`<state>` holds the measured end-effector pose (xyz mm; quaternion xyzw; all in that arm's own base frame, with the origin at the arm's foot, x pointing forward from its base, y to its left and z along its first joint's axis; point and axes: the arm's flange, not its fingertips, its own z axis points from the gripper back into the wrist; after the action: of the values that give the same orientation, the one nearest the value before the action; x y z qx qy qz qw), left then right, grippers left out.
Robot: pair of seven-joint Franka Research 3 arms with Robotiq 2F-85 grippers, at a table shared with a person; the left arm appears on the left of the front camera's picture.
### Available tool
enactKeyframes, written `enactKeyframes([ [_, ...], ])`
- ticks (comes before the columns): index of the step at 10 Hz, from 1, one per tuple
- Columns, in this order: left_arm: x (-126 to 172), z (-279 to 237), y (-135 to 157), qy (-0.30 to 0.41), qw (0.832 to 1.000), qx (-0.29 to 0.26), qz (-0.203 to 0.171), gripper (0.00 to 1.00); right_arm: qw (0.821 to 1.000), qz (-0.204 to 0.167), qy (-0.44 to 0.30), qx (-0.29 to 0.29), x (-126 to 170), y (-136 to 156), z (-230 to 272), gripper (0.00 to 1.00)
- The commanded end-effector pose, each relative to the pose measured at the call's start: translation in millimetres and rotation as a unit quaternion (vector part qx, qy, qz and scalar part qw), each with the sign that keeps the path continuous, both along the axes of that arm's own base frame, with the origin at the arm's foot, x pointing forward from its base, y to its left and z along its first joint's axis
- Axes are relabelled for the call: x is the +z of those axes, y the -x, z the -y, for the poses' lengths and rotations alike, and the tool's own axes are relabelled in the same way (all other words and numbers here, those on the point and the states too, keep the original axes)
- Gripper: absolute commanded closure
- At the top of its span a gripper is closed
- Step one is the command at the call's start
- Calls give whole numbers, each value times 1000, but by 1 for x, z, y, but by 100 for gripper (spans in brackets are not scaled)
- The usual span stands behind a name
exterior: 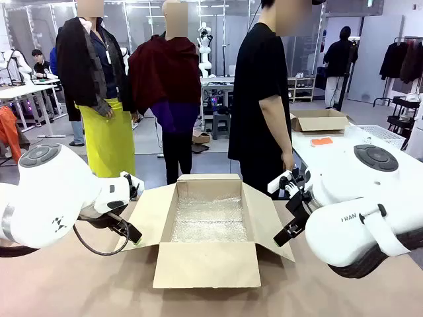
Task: Pack the glasses set securely to prepare it for shipping.
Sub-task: Place the Glasses case inside the Package Box.
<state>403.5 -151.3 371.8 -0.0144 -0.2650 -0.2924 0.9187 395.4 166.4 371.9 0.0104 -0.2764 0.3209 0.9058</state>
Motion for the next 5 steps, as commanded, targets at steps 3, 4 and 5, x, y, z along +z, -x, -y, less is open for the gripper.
enactKeyframes([
  [3,0,0,0,0,1000,0,0,0,1000,0,0,0,0,0,0,0],
  [4,0,0,0,0,1000,0,0,0,1000,0,0,0,0,0,0,0],
  [5,0,0,0,0,1000,0,0,0,1000,0,0,0,0,0,0,0],
])
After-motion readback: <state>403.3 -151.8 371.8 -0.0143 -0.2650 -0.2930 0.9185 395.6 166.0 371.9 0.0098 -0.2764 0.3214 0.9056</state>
